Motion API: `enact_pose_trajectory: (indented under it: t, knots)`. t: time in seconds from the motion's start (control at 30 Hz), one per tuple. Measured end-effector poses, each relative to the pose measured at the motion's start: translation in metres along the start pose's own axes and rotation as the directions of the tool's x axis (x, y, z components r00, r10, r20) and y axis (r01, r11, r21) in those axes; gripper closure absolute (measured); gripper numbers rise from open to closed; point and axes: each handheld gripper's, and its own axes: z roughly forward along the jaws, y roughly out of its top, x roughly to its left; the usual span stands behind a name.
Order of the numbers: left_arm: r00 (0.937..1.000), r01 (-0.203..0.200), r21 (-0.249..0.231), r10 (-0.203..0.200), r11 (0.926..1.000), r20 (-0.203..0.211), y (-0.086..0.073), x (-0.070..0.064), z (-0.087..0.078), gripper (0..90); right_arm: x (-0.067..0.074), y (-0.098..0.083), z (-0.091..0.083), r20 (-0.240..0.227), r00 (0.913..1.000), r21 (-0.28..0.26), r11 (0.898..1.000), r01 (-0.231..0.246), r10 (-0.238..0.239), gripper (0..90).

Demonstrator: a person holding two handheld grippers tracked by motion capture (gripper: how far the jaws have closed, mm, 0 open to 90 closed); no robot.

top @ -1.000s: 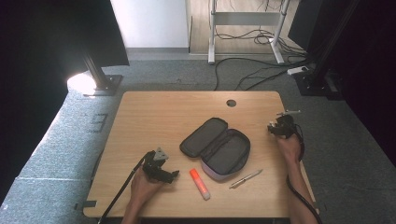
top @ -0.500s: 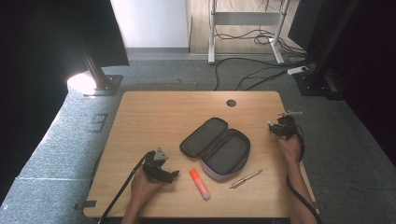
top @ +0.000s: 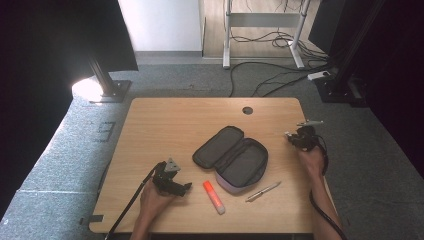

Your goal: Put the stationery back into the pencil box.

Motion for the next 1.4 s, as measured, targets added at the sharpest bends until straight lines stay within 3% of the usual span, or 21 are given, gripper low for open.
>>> enact_pose_trajectory:
  t: [0.63, 0.83, 1.4]
  knots:
    - [1.0000, 0.000, -0.001, 0.000, 1.0000, 0.000, 0.000, 0.000, 0.000, 0.5, 0.020, 0.000, -0.025, -0.050, 0.9985, -0.029, 0.999, 0.021, -0.022, 72.1]
    - [1.0000, 0.000, -0.001, 0.000, 1.0000, 0.000, 0.000, 0.000, 0.000, 0.5, 0.025, 0.000, -0.033, -0.090, 0.9959, -0.048, 0.999, 0.002, -0.006, 72.1]
    - [1.0000, 0.000, -0.001, 0.000, 1.0000, 0.000, 0.000, 0.000, 0.000, 0.5, 0.047, 0.003, -0.054, -0.124, 0.9900, -0.074, 0.996, 0.058, -0.067, 72.1]
